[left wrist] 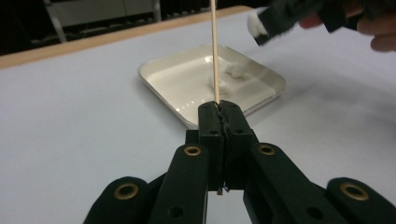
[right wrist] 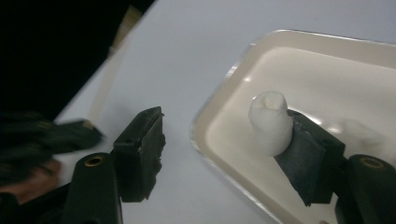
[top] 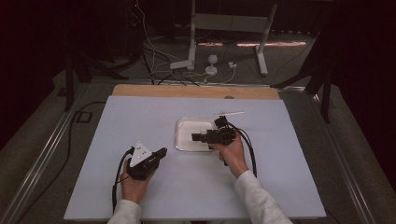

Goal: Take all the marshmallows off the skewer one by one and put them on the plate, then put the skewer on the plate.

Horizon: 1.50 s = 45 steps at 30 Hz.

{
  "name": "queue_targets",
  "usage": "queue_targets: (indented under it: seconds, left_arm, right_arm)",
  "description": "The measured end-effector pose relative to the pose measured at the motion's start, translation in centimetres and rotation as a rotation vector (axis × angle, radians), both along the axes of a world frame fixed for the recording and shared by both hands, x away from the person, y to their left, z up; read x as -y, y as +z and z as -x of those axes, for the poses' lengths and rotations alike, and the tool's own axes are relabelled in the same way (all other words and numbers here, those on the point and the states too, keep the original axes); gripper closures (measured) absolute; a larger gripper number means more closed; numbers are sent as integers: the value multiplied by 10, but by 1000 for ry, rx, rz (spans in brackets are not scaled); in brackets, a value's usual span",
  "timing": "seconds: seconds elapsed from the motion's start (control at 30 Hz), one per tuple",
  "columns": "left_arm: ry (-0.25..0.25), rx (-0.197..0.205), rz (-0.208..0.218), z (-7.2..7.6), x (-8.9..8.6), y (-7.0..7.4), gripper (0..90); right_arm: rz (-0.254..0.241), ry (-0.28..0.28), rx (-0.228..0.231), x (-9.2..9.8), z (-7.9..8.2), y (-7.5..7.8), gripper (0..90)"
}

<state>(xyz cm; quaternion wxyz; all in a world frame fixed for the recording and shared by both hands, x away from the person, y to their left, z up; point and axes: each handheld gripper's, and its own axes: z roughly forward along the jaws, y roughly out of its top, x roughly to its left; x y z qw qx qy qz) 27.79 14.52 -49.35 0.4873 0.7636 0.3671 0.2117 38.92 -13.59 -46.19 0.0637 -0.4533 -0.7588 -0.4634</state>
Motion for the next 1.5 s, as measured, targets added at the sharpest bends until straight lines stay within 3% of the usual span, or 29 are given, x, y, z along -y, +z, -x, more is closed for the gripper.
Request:
queue_targets:
  seconds: [0.17,0.33,0.67,0.77,0.87,1.03,1.5]
  left_arm:
    - [-62,-20,-38,0,20,-7,897]
    - [-78,-23,-50,0,28,-8,898]
    - [-21,-36,11,-8,23,-3,897]
    - [-14,-41,4,-14,28,-2,897]
    - [-2,-46,-22,-21,32,1,896]
    - [28,-48,-13,-33,35,9,896]
    - [103,-88,-1,-55,45,16,895]
  right_arm:
    - [-48,-5,-8,-1,0,3,261]
    - [2,-28,12,-1,1,2,235]
    - [-11,-34,69,11,13,8,179]
    - [-17,-30,80,15,19,7,169]
    - [11,-23,103,19,24,5,155]
    - [48,-21,134,26,32,3,149]
    - [50,-67,179,58,48,6,149]
